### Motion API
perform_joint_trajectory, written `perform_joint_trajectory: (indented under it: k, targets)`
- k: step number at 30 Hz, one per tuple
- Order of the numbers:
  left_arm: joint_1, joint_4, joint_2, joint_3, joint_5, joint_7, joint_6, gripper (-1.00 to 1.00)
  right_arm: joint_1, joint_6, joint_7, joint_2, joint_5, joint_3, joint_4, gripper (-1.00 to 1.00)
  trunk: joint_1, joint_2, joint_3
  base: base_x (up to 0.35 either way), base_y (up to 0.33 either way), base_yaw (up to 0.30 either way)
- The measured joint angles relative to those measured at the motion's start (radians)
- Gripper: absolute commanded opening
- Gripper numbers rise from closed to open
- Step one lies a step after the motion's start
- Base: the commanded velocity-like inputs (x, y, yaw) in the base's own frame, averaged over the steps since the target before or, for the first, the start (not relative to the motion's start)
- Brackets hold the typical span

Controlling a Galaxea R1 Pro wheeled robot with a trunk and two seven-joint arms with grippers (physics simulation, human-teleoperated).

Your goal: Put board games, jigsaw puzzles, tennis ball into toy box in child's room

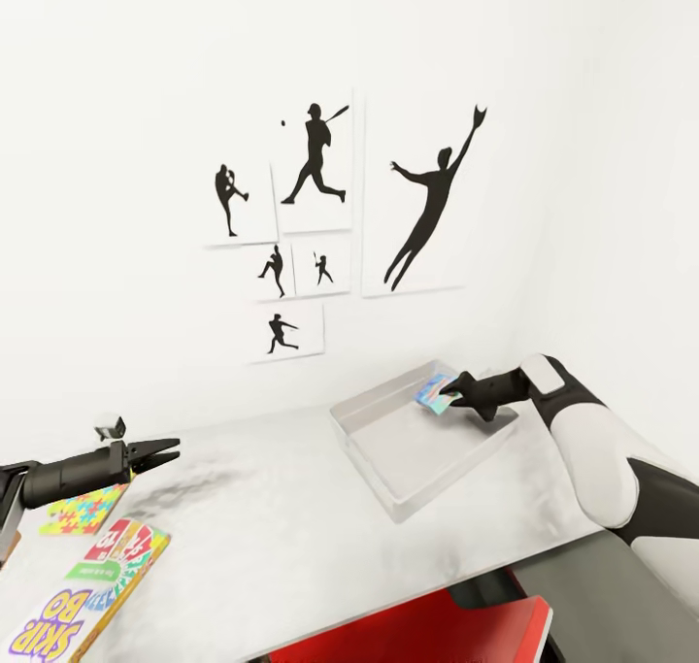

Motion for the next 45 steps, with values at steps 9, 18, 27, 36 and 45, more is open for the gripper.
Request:
perform_joint_trajectory:
  k: [9, 18, 27, 36, 45]
  targets:
    - [-0.091, -0.059, 0.0, 0.001, 0.01, -0.001, 0.08, 1.0, -0.043, 0.0, -0.036, -0.002, -0.004, -0.002, 0.077, -1.0, 0.0, 0.0, -0.015, 0.0, 0.0, 0.0]
    - [-0.103, -0.064, 0.004, 0.001, 0.013, -0.001, 0.081, 1.0, -0.048, 0.0, -0.044, -0.002, -0.005, -0.002, 0.087, -1.0, 0.0, 0.0, -0.03, 0.0, 0.0, 0.0]
    - [-0.104, -0.064, 0.002, 0.001, 0.013, -0.001, 0.081, 1.0, -0.053, 0.0, -0.046, -0.003, -0.004, -0.002, 0.077, -1.0, 0.0, 0.0, -0.045, 0.0, 0.0, 0.0]
    - [-0.104, -0.064, 0.0, 0.001, 0.012, -0.001, 0.081, 1.0, -0.078, 0.0, -0.043, -0.019, -0.001, -0.003, 0.076, -1.0, 0.0, 0.0, -0.056, 0.0, 0.0, 0.004]
    - [-0.104, -0.064, 0.001, 0.001, 0.012, -0.001, 0.081, 1.0, -0.101, 0.0, -0.046, -0.041, -0.008, -0.007, 0.083, -1.0, 0.0, 0.0, -0.056, 0.0, 0.0, 0.0]
